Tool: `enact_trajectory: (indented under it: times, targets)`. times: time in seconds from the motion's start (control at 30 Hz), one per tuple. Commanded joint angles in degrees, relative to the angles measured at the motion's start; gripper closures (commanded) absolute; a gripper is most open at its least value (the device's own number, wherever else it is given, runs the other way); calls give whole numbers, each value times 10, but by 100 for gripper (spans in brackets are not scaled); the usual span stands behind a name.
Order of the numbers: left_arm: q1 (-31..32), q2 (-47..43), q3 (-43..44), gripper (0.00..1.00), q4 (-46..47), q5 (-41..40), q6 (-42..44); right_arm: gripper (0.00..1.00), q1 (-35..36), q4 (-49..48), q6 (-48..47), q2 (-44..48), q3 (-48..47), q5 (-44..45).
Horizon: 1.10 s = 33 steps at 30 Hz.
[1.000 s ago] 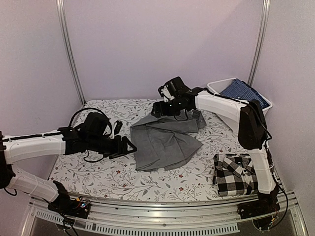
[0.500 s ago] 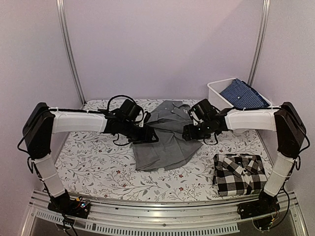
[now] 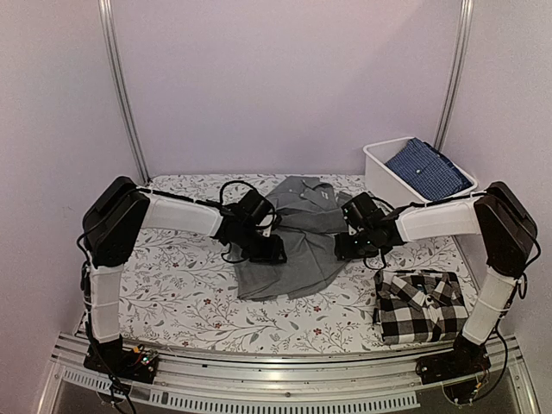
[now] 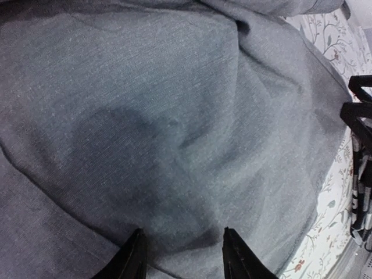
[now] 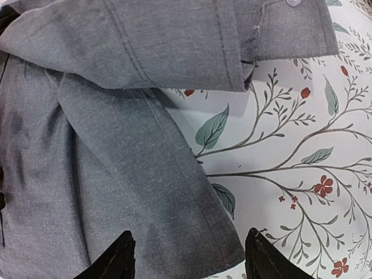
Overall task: Fold and stack the long sleeve shirts
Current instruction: Move the crumpled shirt to the center of the board.
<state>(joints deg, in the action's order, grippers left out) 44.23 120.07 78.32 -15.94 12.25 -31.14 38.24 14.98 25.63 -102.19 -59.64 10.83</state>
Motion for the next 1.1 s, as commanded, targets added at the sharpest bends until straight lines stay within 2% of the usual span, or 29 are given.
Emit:
enact_trajectory:
  times: [0.0,0.13,0.23,0.3,0.47,0.7,0.73,0.8,0.93,1.0,1.07]
  targets:
    - [5,-2,-21,57,-21,-4,10,42,-10,-25,1,-27,-7,-11]
    - [6,-28,-66,62,-20,7,6,60,-10,-22,0,-32,-1,-61]
    - [8,-54,-101,67,-22,10,5,87,-7,-19,12,-17,20,-91]
    - [8,-71,-125,69,-24,14,6,99,3,-6,25,10,35,-97]
    - [14,-118,-183,75,-29,25,3,100,69,49,65,77,80,-85]
    - [44,-191,-242,79,-39,49,-2,100,184,82,197,176,180,-86]
    - [49,-203,-239,79,-43,48,-1,97,196,85,214,181,183,-85]
    - [55,-225,-223,78,-49,43,2,83,204,97,231,195,182,-76]
    - [56,-256,-174,75,-71,-6,12,45,198,125,231,244,149,-25]
    - [54,-261,-153,72,-76,-28,21,35,184,141,221,267,127,-5]
    - [51,-255,-129,71,-73,-42,30,29,162,146,208,288,116,13]
